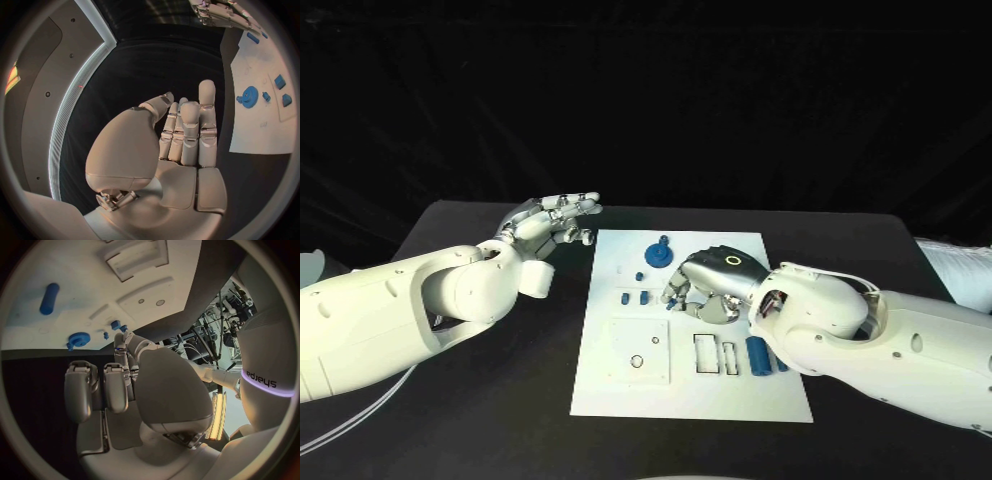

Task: Assemble the parts on the task board

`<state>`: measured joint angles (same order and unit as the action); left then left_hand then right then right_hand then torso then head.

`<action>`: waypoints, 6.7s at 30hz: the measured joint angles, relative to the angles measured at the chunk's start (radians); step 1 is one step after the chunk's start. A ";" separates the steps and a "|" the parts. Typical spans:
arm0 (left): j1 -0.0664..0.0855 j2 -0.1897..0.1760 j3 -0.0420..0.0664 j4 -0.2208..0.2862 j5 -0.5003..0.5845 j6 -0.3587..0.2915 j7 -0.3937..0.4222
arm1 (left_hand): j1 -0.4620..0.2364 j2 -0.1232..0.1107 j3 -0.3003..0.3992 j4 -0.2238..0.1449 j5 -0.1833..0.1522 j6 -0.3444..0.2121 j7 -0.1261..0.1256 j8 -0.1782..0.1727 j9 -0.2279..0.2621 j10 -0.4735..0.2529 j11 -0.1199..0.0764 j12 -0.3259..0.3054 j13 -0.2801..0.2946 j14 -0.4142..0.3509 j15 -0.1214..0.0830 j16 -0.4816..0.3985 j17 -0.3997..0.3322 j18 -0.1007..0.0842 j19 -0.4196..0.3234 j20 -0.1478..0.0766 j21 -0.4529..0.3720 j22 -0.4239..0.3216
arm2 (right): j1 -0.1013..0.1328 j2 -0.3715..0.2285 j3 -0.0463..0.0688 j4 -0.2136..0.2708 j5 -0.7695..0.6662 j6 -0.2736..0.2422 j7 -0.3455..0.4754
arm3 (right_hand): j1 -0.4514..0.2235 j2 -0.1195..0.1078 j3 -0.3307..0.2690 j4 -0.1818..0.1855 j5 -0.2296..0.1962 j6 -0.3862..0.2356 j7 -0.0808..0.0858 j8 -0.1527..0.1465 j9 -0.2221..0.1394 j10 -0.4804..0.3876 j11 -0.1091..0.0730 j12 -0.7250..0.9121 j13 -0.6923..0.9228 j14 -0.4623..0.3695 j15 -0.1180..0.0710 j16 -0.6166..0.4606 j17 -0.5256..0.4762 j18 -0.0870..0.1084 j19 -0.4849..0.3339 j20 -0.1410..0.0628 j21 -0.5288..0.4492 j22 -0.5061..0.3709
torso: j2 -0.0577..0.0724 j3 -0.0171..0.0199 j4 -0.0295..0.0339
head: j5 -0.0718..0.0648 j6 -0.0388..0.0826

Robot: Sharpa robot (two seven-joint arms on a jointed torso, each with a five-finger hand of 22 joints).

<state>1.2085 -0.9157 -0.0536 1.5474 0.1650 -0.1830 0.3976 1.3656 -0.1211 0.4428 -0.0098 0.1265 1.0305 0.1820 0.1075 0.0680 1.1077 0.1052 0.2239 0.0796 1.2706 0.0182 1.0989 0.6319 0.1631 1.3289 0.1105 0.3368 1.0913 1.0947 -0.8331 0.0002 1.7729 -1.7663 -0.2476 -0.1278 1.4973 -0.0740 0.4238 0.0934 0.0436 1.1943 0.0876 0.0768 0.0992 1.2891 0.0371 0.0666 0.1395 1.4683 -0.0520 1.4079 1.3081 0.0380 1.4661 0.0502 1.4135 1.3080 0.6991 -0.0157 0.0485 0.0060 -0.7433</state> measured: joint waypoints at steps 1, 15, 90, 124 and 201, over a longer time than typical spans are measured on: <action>0.000 0.001 0.000 0.000 0.000 0.000 0.000 | 0.000 0.000 0.000 0.000 0.000 0.000 0.000 0.000 0.000 0.000 0.000 0.000 0.000 0.000 0.000 0.000 0.000 0.000 0.000 0.000 0.000 0.000 | -0.007 0.009 -0.001 -0.002 -0.002 0.002 0.001 | 0.000 0.000 0.000 0.000 -0.001 0.000 0.000 0.000 0.000 0.000 0.000 0.000 0.000 0.000 0.000 0.000 0.000 0.000 0.000 0.000 0.000 0.000 | 0.000 0.0000 -0.0002 | 0.002 -0.001; 0.000 0.004 0.000 0.001 0.000 0.006 -0.001 | 0.000 0.000 0.000 0.000 0.000 0.000 0.000 0.000 0.000 0.000 0.000 0.000 0.000 -0.004 -0.004 0.000 -0.002 0.000 0.000 0.000 0.000 -0.001 | -0.068 0.084 -0.006 -0.055 -0.032 0.038 0.023 | -0.005 -0.005 0.001 -0.005 0.003 -0.001 0.002 -0.004 0.001 0.001 0.002 0.000 -0.003 -0.002 0.002 0.000 0.000 0.000 0.000 0.000 0.000 0.000 | 0.001 0.0006 -0.0001 | 0.011 -0.015; 0.000 -0.004 -0.002 0.001 -0.004 0.017 -0.028 | 0.004 0.004 0.000 -0.006 0.000 -0.003 0.003 0.000 0.000 -0.018 0.004 0.005 -0.002 -0.014 0.000 0.000 -0.019 0.000 0.000 0.000 -0.004 -0.004 | -0.077 0.058 -0.013 -0.045 -0.128 0.000 -0.056 | -0.088 -0.074 -0.140 0.038 0.003 -0.176 0.034 -0.008 -0.025 -0.214 0.052 0.049 -0.068 -0.002 0.059 -0.056 -0.021 0.031 -0.036 0.057 -0.121 -0.014 | 0.000 0.0023 -0.0009 | 0.006 -0.018; 0.000 -0.009 -0.004 0.002 -0.019 0.018 -0.042 | 0.004 0.004 -0.003 -0.008 0.000 -0.003 0.003 0.000 0.000 -0.018 0.004 0.008 -0.003 -0.014 0.000 0.000 -0.024 0.000 0.000 0.000 -0.004 -0.005 | 0.008 -0.134 0.012 -0.035 -0.102 0.064 -0.137 | -0.058 -0.082 -0.203 0.068 0.003 -0.168 0.008 -0.009 -0.029 -0.231 0.012 0.033 -0.076 -0.004 0.014 -0.060 -0.028 0.031 -0.018 0.018 -0.128 -0.022 | 0.000 0.0008 -0.0029 | -0.018 -0.003; 0.000 0.001 -0.004 -0.004 -0.021 0.031 -0.048 | 0.000 0.008 -0.003 -0.014 0.000 -0.007 0.007 0.000 0.000 -0.025 0.004 0.014 -0.003 -0.017 0.003 0.000 -0.029 0.000 0.000 0.000 -0.008 -0.008 | -0.097 0.066 0.019 0.063 -0.039 -0.009 -0.029 | 0.005 -0.006 -0.065 0.035 0.003 -0.003 0.011 0.017 -0.001 -0.036 0.013 0.004 -0.077 -0.002 0.013 -0.050 -0.028 0.031 -0.010 0.011 -0.128 -0.013 | 0.000 0.0000 -0.0042 | 0.030 -0.030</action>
<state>1.2081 -0.9145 -0.0576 1.5435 0.1444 -0.1523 0.3499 1.3655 -0.1131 0.4397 -0.0233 0.1265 1.0235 0.1889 0.1075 0.0680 1.0826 0.1087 0.2383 0.0771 1.2531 0.0214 1.0989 0.6032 0.1631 1.3290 0.1105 0.3289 1.0834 0.9980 -0.7668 0.0188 1.8364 -1.8057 -0.2569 -0.1573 1.5021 -0.0804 0.3592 0.1279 0.0465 1.1916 0.0985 0.0936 0.0983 1.2528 0.0503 0.0706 0.0620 1.4661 -0.0390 1.3576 1.2803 0.0690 1.4556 0.0609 1.2857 1.2955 0.6992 -0.0157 0.0443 0.0361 -0.7738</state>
